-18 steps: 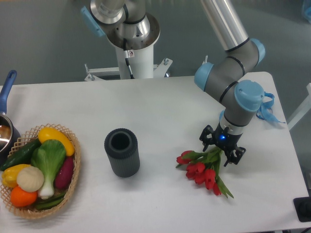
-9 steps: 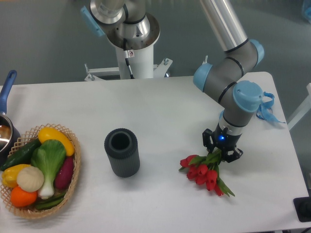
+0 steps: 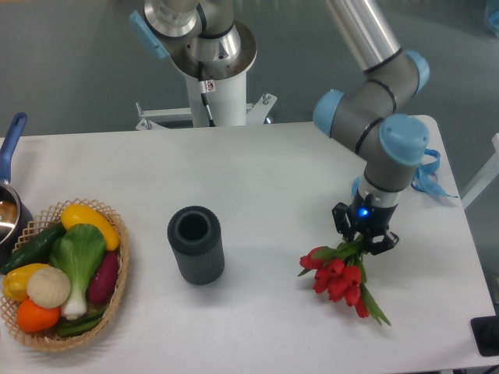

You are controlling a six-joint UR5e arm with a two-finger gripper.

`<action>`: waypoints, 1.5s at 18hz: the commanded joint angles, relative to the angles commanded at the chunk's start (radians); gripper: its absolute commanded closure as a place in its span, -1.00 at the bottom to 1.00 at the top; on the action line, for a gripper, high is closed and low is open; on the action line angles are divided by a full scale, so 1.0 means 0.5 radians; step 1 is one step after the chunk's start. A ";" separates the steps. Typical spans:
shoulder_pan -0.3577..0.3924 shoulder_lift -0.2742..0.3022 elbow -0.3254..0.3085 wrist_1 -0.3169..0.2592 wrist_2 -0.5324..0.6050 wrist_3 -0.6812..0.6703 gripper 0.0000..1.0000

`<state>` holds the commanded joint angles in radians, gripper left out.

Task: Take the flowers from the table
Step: 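Lift the grasped tulip bunch up off the table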

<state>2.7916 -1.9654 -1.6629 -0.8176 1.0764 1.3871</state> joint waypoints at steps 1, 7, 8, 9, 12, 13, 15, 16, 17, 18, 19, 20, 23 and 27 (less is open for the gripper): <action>0.016 0.031 0.003 0.000 -0.121 -0.037 0.35; 0.050 0.218 0.012 0.003 -0.672 -0.313 0.35; 0.046 0.243 0.012 0.003 -0.765 -0.362 0.35; 0.053 0.295 0.012 0.003 -0.872 -0.439 0.35; 0.053 0.366 0.003 0.003 -1.014 -0.559 0.35; 0.056 0.366 0.006 0.003 -1.018 -0.562 0.35; 0.059 0.363 0.015 0.003 -1.018 -0.562 0.35; 0.059 0.363 0.015 0.003 -1.018 -0.562 0.35; 0.065 0.363 0.015 0.003 -1.018 -0.565 0.35; 0.071 0.363 0.015 0.003 -1.018 -0.565 0.35; 0.071 0.363 0.015 0.003 -1.021 -0.568 0.35; 0.071 0.363 0.009 0.003 -1.021 -0.571 0.35; 0.080 0.369 0.000 0.003 -1.018 -0.571 0.35; 0.083 0.369 0.009 0.003 -1.018 -0.571 0.35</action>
<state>2.8333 -1.7810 -1.6583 -0.8161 0.5676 1.1014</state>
